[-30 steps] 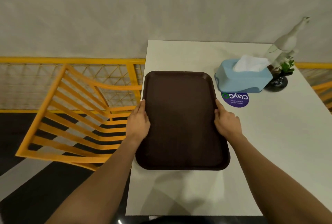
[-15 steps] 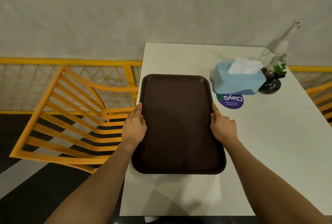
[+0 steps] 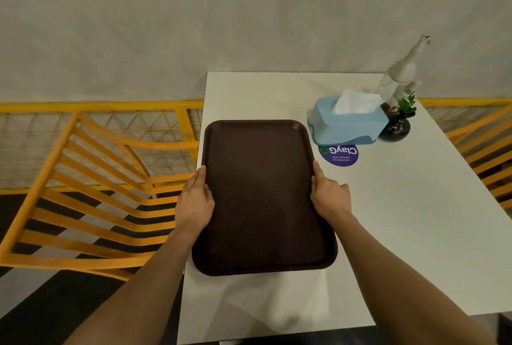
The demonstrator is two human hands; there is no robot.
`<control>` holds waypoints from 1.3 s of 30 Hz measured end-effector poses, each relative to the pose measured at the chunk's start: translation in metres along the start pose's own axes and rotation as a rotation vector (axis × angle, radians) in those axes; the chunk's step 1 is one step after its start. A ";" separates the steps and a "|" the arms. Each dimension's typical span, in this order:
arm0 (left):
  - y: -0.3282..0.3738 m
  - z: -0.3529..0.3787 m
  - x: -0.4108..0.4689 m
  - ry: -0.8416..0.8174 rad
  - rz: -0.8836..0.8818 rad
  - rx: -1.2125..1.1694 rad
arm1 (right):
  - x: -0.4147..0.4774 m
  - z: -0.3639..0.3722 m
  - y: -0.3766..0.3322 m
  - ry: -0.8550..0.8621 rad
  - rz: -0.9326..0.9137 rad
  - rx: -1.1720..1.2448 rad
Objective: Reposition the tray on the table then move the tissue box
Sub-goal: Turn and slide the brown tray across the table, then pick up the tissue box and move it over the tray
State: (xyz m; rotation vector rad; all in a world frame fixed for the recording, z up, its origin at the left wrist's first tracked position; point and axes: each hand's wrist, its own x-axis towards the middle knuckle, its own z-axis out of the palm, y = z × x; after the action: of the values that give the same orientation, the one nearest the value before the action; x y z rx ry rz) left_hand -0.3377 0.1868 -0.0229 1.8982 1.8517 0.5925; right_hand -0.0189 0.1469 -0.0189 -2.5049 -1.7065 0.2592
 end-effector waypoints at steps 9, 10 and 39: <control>0.001 -0.008 0.005 0.042 0.044 0.015 | -0.004 -0.015 0.008 0.020 -0.030 0.164; 0.004 -0.011 0.006 0.070 0.067 0.031 | -0.005 -0.018 0.014 0.055 -0.026 0.211; 0.292 0.149 0.084 0.016 0.163 -0.247 | 0.144 -0.087 0.173 0.202 -0.253 0.629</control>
State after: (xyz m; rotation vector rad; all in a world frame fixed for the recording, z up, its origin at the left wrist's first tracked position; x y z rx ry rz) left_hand -0.0113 0.2638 0.0229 1.8920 1.5601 0.8503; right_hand 0.2078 0.2188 0.0236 -1.7872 -1.5333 0.4239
